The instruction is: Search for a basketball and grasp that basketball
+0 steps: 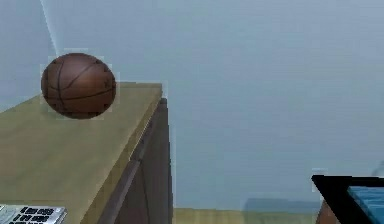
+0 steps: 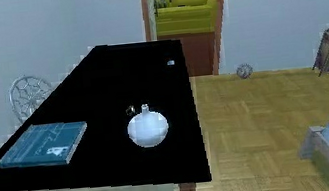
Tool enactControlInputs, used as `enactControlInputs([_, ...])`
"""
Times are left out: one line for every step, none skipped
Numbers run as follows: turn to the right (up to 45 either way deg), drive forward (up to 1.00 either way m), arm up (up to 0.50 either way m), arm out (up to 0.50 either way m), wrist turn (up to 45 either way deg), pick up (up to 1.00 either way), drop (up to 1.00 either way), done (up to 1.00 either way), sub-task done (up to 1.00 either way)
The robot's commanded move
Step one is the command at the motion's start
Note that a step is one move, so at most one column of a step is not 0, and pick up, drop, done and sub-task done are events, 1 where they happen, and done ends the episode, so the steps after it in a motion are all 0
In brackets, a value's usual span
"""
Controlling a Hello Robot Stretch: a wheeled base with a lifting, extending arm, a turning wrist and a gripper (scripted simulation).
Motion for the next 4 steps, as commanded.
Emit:
enactControlInputs([6.0, 0.00, 0.00, 0.00, 0.0, 0.00, 0.00, 0.00, 0.00])
enactControlInputs([0.0, 0.05, 0.00, 0.00, 0.0, 0.00, 0.00, 0.00, 0.00])
enactControlInputs([-45.0, 0.00, 0.00, 0.00, 0.0, 0.00, 0.00, 0.00, 0.00])
enactControlInputs([-45.0, 0.00, 0.00, 0.00, 0.0, 0.00, 0.00, 0.00, 0.00])
